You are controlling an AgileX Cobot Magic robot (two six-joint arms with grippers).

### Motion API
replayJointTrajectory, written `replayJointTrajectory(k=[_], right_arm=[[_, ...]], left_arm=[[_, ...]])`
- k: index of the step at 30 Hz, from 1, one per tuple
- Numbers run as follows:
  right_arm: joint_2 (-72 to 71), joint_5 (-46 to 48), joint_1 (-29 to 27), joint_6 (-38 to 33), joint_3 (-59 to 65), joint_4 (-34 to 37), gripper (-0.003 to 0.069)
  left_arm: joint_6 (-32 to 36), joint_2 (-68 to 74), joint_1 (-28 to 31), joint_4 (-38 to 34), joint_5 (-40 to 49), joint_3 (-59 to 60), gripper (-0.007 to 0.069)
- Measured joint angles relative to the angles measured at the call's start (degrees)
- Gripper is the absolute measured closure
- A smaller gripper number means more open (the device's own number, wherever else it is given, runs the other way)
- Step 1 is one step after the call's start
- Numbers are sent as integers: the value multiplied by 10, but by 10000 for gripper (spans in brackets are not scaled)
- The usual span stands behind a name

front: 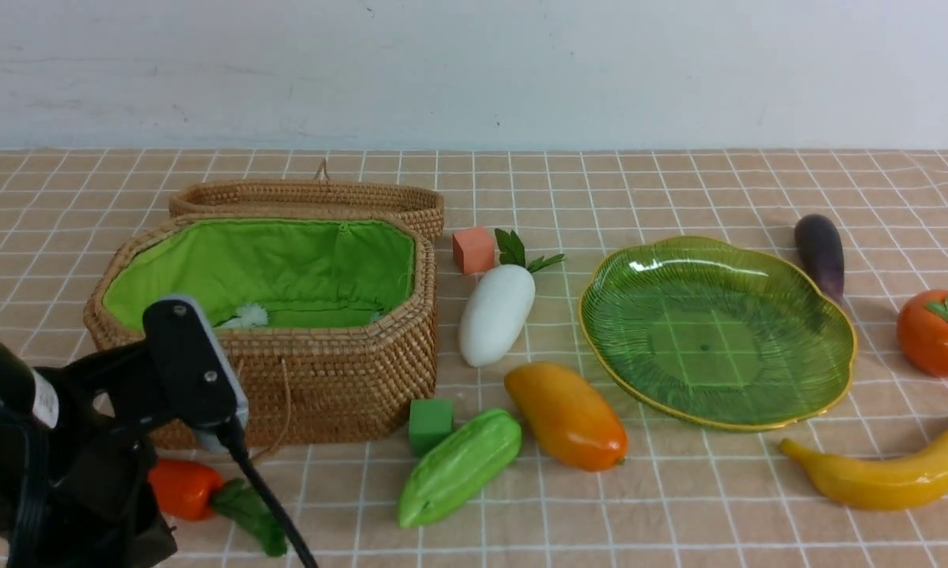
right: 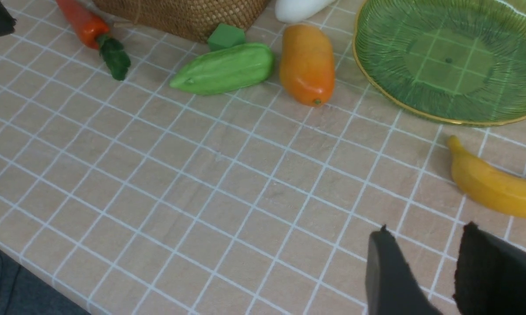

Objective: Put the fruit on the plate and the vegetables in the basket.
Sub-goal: Use the left arm to grab a carrot and put it into the left basket

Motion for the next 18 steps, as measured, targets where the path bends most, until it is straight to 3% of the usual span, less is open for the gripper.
replayJointTrajectory(k=[4,10,18], right_arm=[[0,-1,0,-1,0,-4,421],[0,-9,0,-1,0,-7,423],[0,-13,0,-1,0,-9,423]], left_arm=[[35,-33,3,23,-28,45,638],[75,3,5,91,-138,80,606],[83,118,5,165,-229,81,223]])
